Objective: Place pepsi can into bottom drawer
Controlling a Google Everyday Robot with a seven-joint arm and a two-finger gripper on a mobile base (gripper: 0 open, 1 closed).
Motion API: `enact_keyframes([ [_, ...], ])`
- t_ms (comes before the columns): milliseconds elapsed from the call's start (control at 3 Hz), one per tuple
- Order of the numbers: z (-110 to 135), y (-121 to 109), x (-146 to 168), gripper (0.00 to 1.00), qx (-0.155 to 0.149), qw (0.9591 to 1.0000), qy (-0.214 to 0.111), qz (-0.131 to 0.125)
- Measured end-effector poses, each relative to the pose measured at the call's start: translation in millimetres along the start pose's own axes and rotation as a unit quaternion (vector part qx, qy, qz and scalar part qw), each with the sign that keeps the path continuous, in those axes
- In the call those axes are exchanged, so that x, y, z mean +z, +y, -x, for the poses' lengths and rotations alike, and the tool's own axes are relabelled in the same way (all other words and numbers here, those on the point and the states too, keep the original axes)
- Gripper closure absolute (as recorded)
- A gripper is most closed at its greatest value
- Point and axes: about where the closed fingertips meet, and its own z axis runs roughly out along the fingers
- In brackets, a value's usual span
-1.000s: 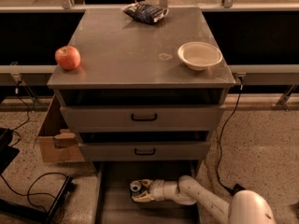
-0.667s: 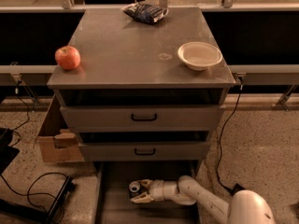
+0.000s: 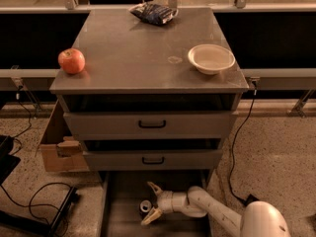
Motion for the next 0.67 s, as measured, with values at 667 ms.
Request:
enact_keyframes([
  [667, 6.9, -2.1, -41.4, 0.0, -0.016, 0.9978, 0.065, -0.004],
])
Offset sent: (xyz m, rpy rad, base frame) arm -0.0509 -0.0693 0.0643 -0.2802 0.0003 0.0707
